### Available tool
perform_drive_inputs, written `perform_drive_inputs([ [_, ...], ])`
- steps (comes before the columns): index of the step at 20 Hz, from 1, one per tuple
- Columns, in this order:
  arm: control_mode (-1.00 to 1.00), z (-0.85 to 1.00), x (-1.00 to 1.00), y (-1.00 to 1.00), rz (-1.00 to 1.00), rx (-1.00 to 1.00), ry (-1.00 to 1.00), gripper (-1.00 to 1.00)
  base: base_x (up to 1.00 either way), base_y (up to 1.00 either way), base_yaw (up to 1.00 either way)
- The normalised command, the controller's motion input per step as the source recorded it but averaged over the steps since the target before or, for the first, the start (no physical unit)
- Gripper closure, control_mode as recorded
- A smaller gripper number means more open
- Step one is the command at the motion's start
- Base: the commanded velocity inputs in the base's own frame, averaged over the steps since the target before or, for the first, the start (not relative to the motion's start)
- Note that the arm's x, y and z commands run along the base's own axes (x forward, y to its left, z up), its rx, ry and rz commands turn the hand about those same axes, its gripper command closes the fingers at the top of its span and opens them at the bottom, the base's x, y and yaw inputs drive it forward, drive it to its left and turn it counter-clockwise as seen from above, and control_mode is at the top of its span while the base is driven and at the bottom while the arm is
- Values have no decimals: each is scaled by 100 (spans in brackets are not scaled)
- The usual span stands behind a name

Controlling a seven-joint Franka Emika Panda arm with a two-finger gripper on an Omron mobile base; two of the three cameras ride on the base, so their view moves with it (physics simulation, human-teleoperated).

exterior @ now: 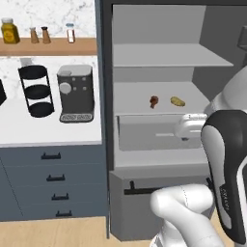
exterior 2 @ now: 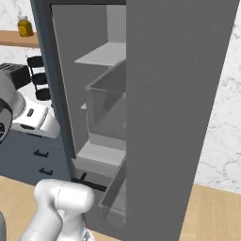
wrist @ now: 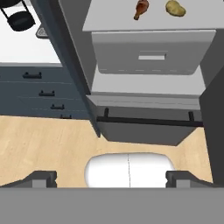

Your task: Place one potato and one chicken drumstick in each tupperware on the nearby counter, to pack two identical lunches.

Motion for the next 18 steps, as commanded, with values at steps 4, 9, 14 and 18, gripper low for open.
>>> perform_drive_inputs([
  [4,100,0,0,0,0,0,0,-100,44,-13,2],
  [9,100,0,0,0,0,0,0,-100,12,-1,1],
  [14,-100,0,11,-20,0,4,0,-100,2,-16,0],
  [18,-100,-4,61,-71,0,9,0,-100,0,0,0],
])
